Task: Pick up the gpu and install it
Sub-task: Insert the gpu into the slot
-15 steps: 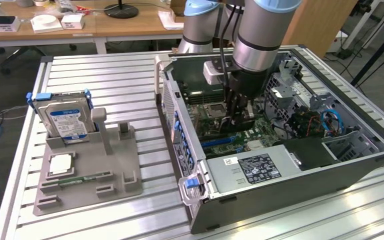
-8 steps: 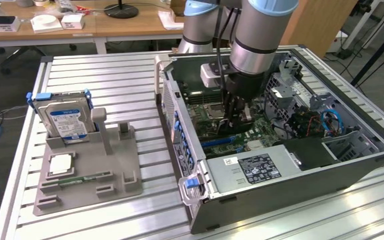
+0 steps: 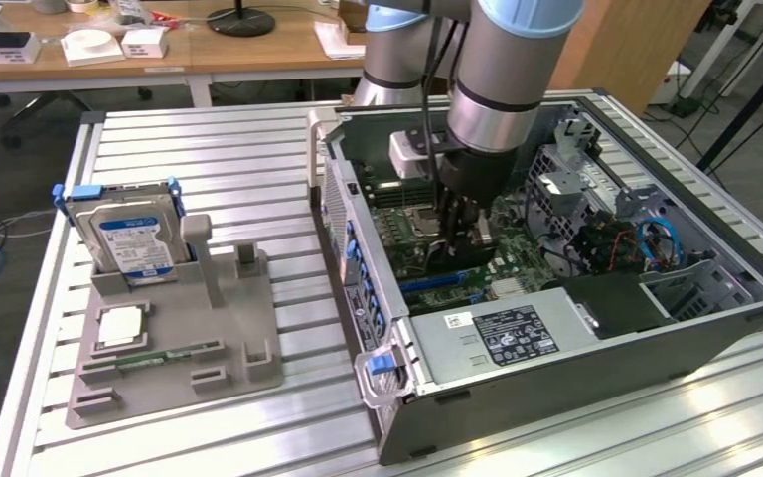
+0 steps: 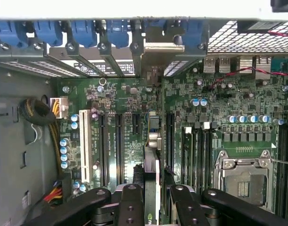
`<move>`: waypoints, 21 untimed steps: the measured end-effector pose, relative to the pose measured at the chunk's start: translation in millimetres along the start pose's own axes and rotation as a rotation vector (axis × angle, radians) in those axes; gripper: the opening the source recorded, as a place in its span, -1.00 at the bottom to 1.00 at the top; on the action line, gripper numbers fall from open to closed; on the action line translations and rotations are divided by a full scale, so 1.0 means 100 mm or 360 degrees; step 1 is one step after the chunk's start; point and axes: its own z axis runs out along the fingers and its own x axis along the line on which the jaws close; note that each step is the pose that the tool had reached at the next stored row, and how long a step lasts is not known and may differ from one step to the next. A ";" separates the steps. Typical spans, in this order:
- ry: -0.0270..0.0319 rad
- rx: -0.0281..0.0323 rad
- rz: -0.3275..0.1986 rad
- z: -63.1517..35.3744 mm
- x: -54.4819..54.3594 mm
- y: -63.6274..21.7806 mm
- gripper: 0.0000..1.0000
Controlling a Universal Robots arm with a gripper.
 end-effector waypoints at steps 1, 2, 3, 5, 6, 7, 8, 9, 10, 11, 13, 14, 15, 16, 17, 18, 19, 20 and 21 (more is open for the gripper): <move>0.00002 0.00000 0.0000 0.006 0.00 0.001 -0.47; 0.00007 0.00000 0.0000 0.013 0.00 0.005 -0.47; 0.00015 0.00000 0.0001 0.021 0.00 0.009 -0.47; 0.00017 0.00001 0.0000 0.040 0.00 0.015 -0.47; 0.00020 0.00001 0.0000 0.048 0.00 0.015 -0.47; 0.00022 0.00000 0.0000 0.051 0.00 0.015 -0.47; 0.00023 -0.00001 0.0000 0.054 0.00 0.016 -0.47; 0.00019 0.00002 0.0000 0.061 0.00 0.017 -0.47; 0.00018 0.00002 0.0000 0.067 0.00 0.018 -0.47; 0.00020 0.00001 0.0000 0.073 0.00 0.018 -0.47; 0.00020 0.00002 0.0000 0.085 0.00 0.019 -0.47; 0.00021 0.00001 0.0000 0.090 0.00 0.019 -0.47; 0.00020 0.00002 0.0000 0.096 0.00 0.019 -0.47; 0.00019 0.00002 0.0000 0.101 0.00 0.019 -0.47; 0.00020 0.00001 0.0000 0.106 0.00 0.019 -0.47; 0.00020 0.00001 0.0000 0.111 0.00 0.019 -0.47; 0.00021 0.00001 0.0000 0.117 0.00 0.020 -0.47; 0.00019 0.00001 0.0000 0.124 0.00 0.020 -0.47; 0.00020 0.00001 0.0000 0.129 0.00 0.021 -0.47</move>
